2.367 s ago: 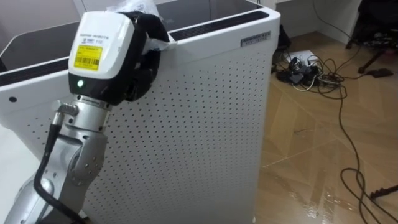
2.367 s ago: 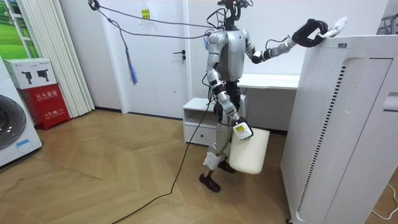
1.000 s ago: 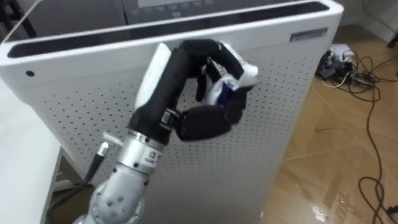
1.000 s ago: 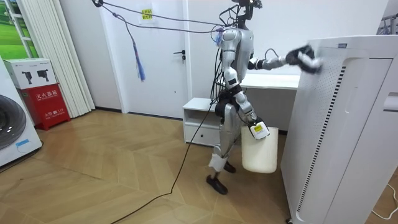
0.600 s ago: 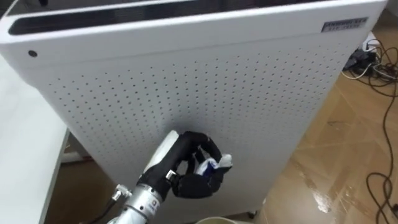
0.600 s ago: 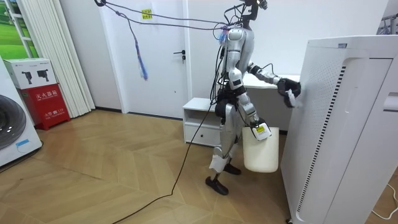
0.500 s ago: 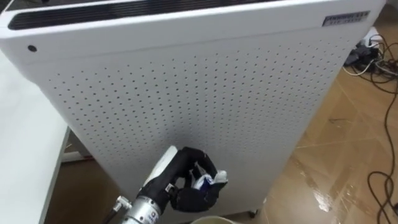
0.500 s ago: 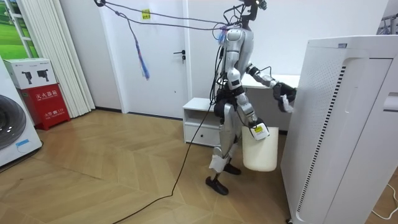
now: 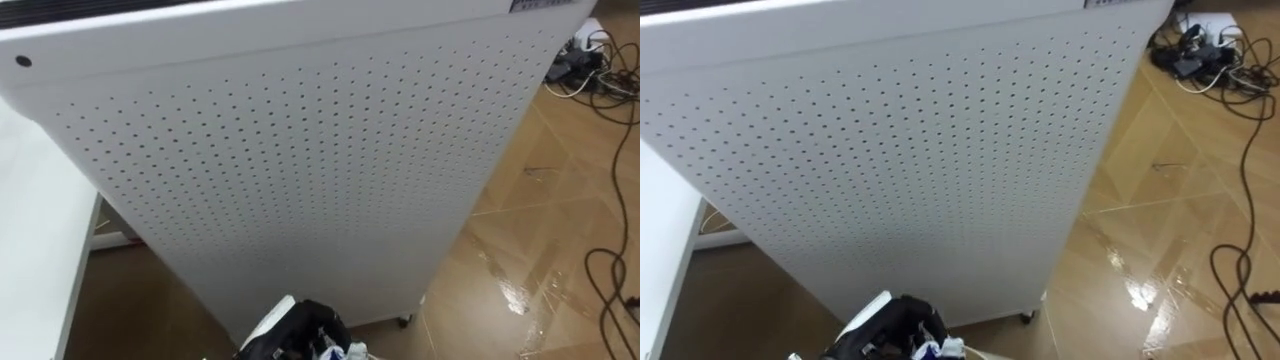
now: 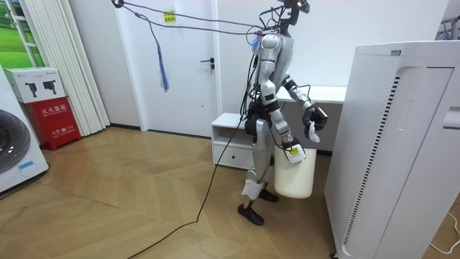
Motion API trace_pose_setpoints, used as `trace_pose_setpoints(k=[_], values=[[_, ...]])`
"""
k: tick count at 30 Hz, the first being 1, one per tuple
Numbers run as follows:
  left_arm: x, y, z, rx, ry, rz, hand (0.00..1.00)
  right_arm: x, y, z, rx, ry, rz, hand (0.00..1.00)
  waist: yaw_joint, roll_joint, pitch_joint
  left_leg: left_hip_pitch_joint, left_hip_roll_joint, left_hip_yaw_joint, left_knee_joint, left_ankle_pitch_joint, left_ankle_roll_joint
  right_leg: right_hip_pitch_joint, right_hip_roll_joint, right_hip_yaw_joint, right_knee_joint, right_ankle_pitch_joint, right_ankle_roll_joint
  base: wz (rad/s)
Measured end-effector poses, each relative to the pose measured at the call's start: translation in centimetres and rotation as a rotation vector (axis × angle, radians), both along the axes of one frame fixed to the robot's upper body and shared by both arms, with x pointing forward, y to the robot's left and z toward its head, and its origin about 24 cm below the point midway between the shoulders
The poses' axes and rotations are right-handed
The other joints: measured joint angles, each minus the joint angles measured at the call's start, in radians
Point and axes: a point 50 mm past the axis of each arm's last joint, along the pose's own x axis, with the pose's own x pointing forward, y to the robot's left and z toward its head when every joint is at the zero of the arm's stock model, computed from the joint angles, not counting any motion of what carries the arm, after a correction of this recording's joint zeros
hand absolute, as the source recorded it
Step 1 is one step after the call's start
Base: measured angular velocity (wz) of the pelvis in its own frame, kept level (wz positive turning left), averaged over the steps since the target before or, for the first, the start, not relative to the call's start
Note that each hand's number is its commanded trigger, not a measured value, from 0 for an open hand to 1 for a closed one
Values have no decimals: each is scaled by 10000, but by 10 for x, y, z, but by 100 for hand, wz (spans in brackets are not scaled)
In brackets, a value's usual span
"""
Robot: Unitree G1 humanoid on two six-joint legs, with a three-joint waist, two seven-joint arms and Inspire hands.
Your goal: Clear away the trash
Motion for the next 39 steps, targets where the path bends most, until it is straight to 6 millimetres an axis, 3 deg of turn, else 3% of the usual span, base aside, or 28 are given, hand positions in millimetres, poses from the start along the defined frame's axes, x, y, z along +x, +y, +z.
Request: trace_pose_setpoints(k=[5,9,10,11,13,14,17,39], values=[[-3,2,-8,90,569,-303,100,3,2,2,28,-88,32,100,-36,-169,75,-147,-55,29,47,4,7,-273,-128,-4,306,-124,2,0],[-4,1,-9,88,756,-482,96,6,2,3,15,-145,79,100,-42,-239,83,-468,-61,29,202,3,14,-536,-123,-20,362,-133,-1,0],[-5,0,-10,90,772,-512,85,7,2,3,11,-146,80,100,-40,-239,83,-508,-61,31,219,2,14,-600,-127,-15,420,-133,0,0],[-5,0,-10,100,798,-571,65,7,2,3,-1,-140,89,100,-35,-239,83,-576,-57,30,250,2,14,-657,-128,-14,454,-133,-1,0],[-6,0,-12,112,927,-599,49,6,2,3,-9,-94,129,100,-24,-238,83,-595,-51,31,274,2,14,-669,-125,-15,458,-134,-1,0],[-7,0,-14,147,1050,-628,27,6,3,3,4,-71,146,100,-18,-237,83,-599,-46,31,287,2,14,-668,-122,-21,464,-134,-3,0],[-9,1,-17,185,1247,-680,10,4,3,1,-14,-4,200,100,-19,-237,84,-614,-42,30,315,2,14,-666,-116,-29,465,-132,-7,0],[-26,-8,-33,161,2794,-2024,0,2,4,0,-16,110,367,100,8,-193,56,-760,-28,-55,440,3,16,-742,-90,-56,508,-119,-28,0]])
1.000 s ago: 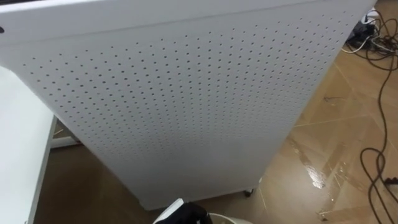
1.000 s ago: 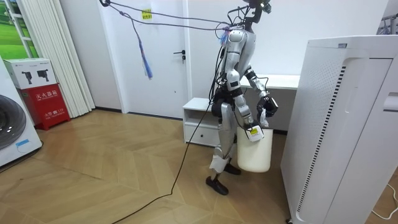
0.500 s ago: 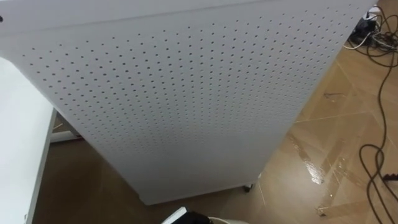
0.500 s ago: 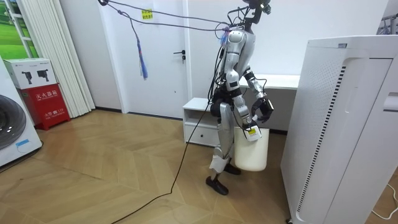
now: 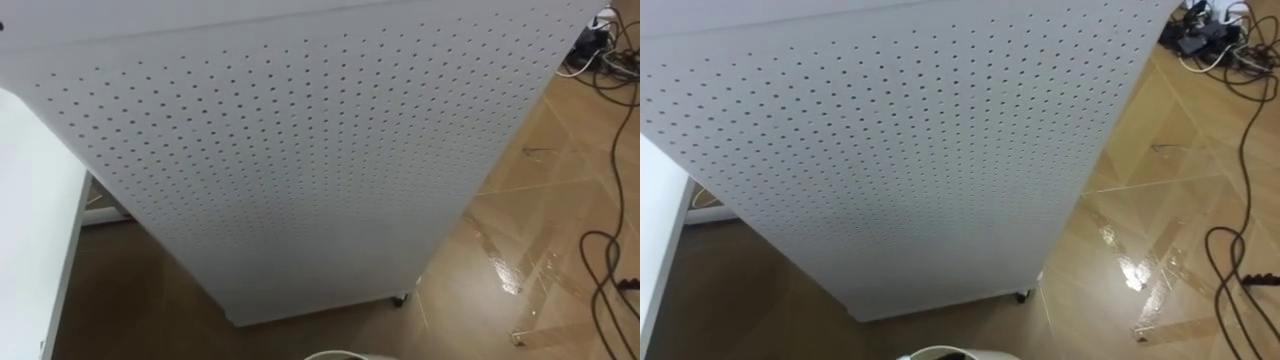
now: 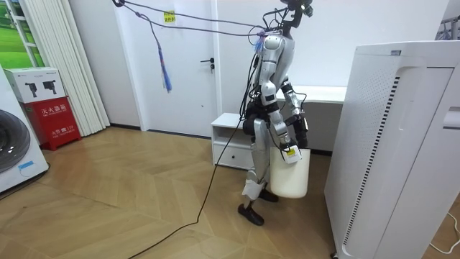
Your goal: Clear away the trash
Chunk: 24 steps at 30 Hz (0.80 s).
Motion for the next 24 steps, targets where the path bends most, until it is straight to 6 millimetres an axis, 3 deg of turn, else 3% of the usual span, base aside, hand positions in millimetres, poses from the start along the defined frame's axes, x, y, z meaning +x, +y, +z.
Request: trace_pose_setpoints(k=[6,17,24], values=[[-12,3,-13,365,951,-421,0,-5,-2,-4,162,378,-304,100,-14,0,0,179,-5,-1,-40,0,0,176,4,4,-38,0,0,0],[-12,8,-15,447,1162,-415,0,-7,-8,-5,56,496,-271,100,7,3,0,190,-1,-7,-24,0,0,219,10,-17,-69,4,-6,0],[-25,31,-28,833,1738,707,0,-23,-19,-12,-91,916,-686,100,-2,38,-13,699,-13,-25,-240,-4,-4,725,38,-44,-298,7,-9,1]])
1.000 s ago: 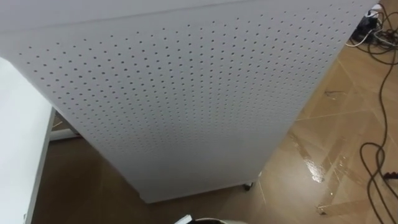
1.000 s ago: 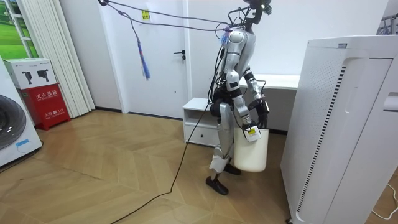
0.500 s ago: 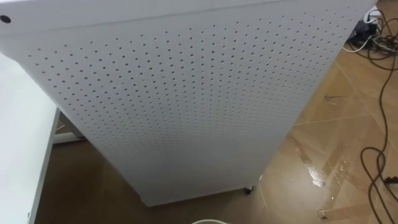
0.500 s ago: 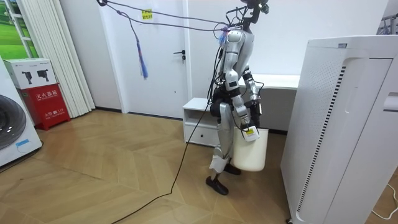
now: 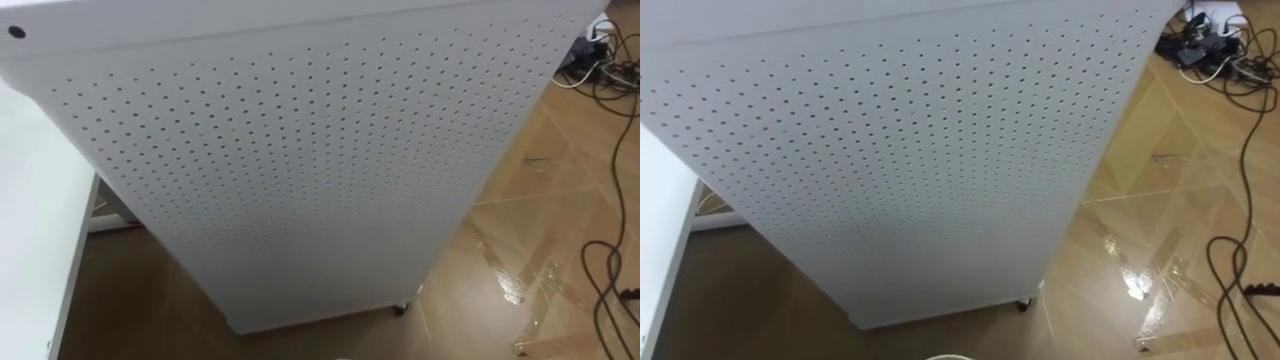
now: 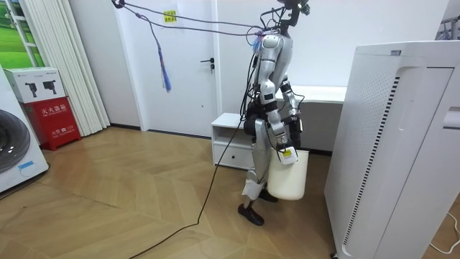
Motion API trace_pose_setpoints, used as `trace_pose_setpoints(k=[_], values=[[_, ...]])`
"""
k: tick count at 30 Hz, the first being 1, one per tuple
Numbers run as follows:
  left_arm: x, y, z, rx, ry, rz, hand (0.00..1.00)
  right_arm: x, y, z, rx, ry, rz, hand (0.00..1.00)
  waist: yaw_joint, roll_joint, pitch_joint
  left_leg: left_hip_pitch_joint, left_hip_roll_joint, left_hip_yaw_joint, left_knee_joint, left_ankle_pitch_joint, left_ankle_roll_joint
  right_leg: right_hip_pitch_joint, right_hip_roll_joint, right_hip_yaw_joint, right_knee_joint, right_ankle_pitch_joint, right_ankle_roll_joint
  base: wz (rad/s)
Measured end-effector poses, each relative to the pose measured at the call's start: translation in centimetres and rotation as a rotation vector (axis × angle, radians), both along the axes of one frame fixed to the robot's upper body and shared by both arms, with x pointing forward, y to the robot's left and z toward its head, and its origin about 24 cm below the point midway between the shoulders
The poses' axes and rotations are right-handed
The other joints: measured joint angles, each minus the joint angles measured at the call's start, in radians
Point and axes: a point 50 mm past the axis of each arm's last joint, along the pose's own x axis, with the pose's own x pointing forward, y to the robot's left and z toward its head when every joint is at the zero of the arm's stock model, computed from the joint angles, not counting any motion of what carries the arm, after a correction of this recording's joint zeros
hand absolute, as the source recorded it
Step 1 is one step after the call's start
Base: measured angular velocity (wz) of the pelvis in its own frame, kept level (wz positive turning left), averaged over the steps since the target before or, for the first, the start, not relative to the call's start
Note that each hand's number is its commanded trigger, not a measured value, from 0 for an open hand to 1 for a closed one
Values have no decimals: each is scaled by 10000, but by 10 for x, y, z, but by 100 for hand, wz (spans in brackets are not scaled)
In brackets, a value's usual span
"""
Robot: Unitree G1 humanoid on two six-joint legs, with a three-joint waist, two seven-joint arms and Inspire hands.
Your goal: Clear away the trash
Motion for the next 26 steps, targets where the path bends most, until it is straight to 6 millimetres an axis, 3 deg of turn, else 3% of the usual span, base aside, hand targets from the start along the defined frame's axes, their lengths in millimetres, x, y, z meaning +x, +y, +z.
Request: trace_pose_setpoints(k=[4,5,7,8,9,13,20,23,24,26], values=[[-19,23,-16,477,707,1557,0,-21,-11,-7,-69,415,-649,100,-6,76,-92,551,-2,62,-305,7,-13,506,25,-5,-268,0,1,-5],[-29,32,-21,597,993,2167,0,-33,-16,-11,5,590,-1027,100,-27,96,-138,798,-13,67,-456,16,-26,735,32,-17,-388,2,5,-6],[-44,43,-29,700,1495,3181,0,-47,-20,-14,205,762,-1694,100,-13,91,-157,1280,-14,165,-710,23,-39,1156,69,46,-630,2,6,-8],[-53,47,-33,619,1770,3903,0,-56,-24,-17,257,956,-2094,100,-26,52,-162,1564,-16,204,-878,29,-50,1395,81,74,-739,-3,16,-14],[-60,50,-36,581,1985,4521,0,-64,-27,-19,310,1131,-2514,100,-25,13,-254,1741,-12,271,-1002,27,-56,1520,89,97,-841,-5,19,-14],[-74,59,-42,722,2426,5978,0,-85,-32,-25,461,1584,-3674,100,-63,-194,-311,2276,-11,295,-1236,-4,-102,1979,124,124,-1035,-23,45,-6],[-115,77,-49,286,3495,9334,0,-115,-37,-31,643,2193,-5762,100,-81,-363,-331,3071,5,300,-1370,-195,-159,2862,231,287,-1460,-36,75,-4],[-122,80,-51,274,3775,9902,0,-123,-40,-32,657,2372,-6320,100,-63,-349,-262,3363,50,406,-1385,-302,-187,3147,273,342,-1529,-33,85,-12],[-123,81,-51,280,3855,10075,0,-124,-41,-32,673,2444,-6481,100,-62,-272,-293,3439,85,496,-1381,-340,-198,3202,293,361,-1532,-33,85,-19],[-126,81,-52,301,4048,10341,0,-128,-42,-32,674,2565,-6682,100,-63,-273,-273,3532,112,535,-1376,-386,-208,3281,312,364,-1539,-33,84,-10]])
